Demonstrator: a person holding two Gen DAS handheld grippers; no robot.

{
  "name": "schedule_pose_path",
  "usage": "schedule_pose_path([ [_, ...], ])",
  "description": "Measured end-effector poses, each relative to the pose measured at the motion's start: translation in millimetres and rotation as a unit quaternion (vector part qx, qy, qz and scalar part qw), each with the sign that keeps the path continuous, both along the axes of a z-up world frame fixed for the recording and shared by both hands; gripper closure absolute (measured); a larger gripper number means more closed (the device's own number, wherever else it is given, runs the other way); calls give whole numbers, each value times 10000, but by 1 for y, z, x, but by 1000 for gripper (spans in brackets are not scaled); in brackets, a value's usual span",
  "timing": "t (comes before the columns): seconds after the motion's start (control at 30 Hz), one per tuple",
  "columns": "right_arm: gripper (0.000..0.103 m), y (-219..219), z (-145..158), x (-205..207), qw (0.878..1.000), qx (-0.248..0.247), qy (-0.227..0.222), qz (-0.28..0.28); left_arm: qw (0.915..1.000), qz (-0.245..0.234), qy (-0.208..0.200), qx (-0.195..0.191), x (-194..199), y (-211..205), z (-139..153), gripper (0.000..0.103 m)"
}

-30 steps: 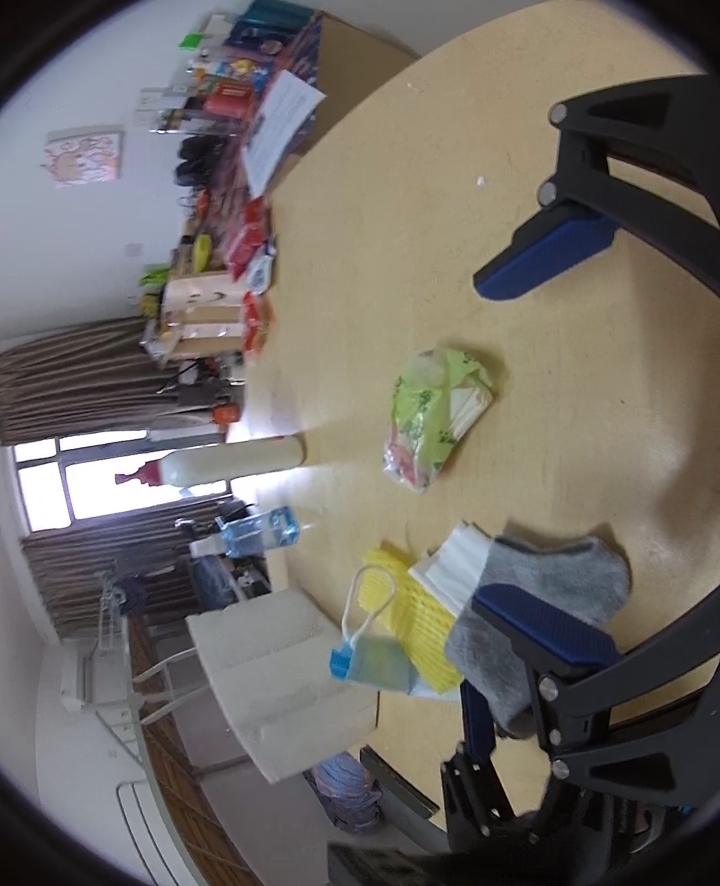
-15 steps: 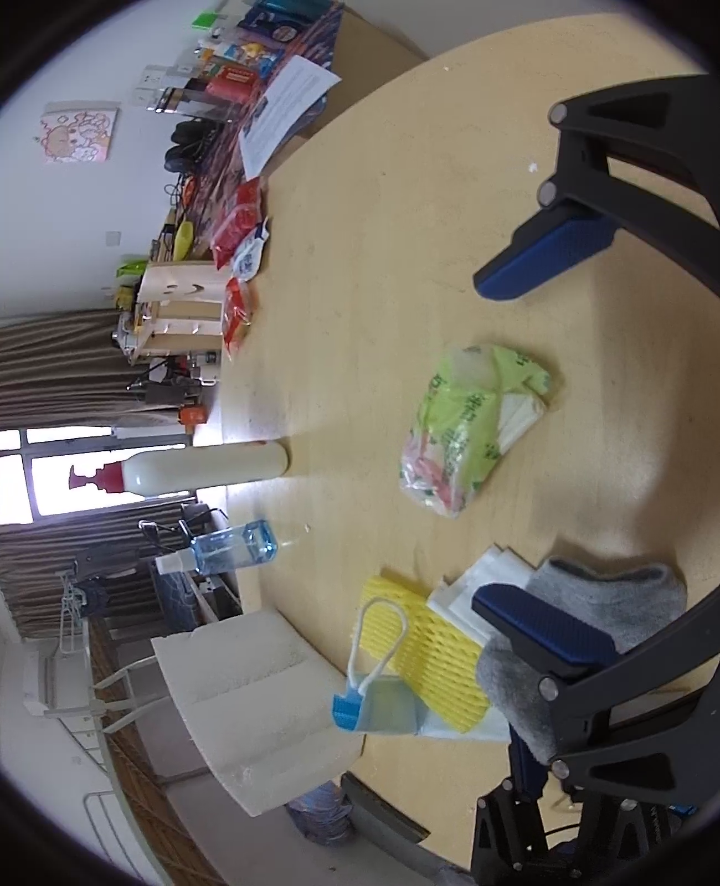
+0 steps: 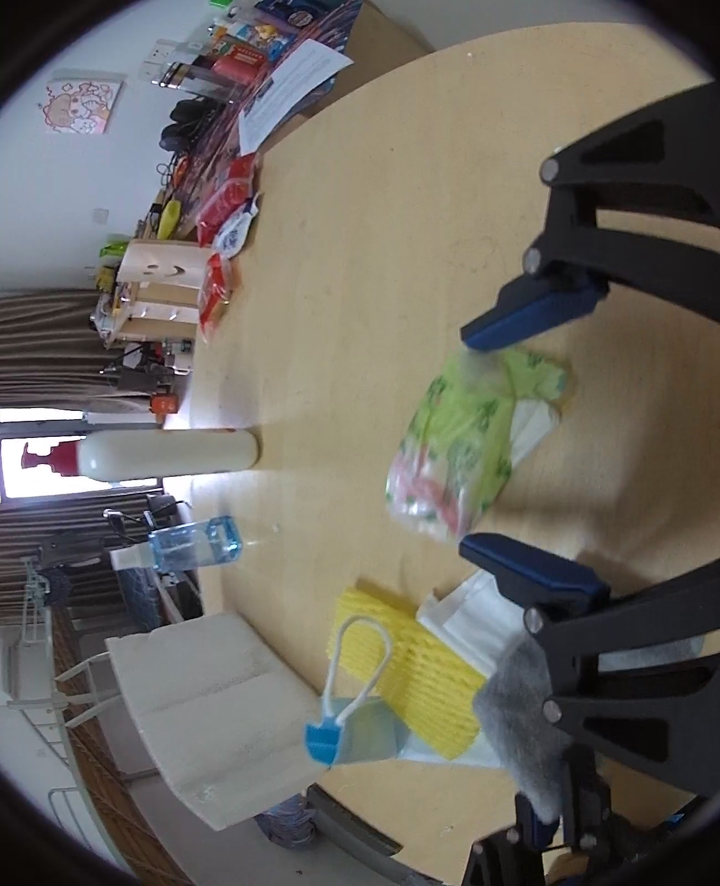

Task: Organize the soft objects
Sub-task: 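Grasp the green-and-pink packet with the right tool while the left tool lifts the sock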

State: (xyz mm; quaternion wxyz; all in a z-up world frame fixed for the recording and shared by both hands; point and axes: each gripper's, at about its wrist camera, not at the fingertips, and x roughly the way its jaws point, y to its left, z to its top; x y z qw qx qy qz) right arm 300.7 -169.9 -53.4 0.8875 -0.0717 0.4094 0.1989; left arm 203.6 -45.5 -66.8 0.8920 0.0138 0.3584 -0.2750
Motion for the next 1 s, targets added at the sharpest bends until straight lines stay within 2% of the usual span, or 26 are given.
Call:
schedule_pose_path([
  [0.13, 34, 2, -8, 3, 9997, -231, 90, -30, 10000, 11, 48, -71, 1, 2, 1, 91],
  [0.23, 34, 1, -10, 6, 9997, -202, 151, -29, 9999, 11, 67, -94, 2, 3, 0, 91],
  [0.57, 34, 16, -6, 15, 9989, -437, 25, 144, 9997, 10, 98, -213, 2, 7, 1, 91],
  [0.67, 48, 18, -10, 16, 9988, -413, 85, 245, 9996, 16, 76, -264, 2, 8, 3, 91],
  [0.7, 58, 18, -10, 16, 9989, -355, 118, 284, 9996, 11, 65, -275, 1, 8, 4, 91],
  [0.77, 68, 15, -9, 16, 9992, -280, 112, 253, 9995, -21, 30, -325, 0, 8, 5, 92],
  [1.0, 71, -4, 0, 11, 9989, 444, 65, 159, 9985, -57, -103, -528, -5, 11, 15, 93],
])
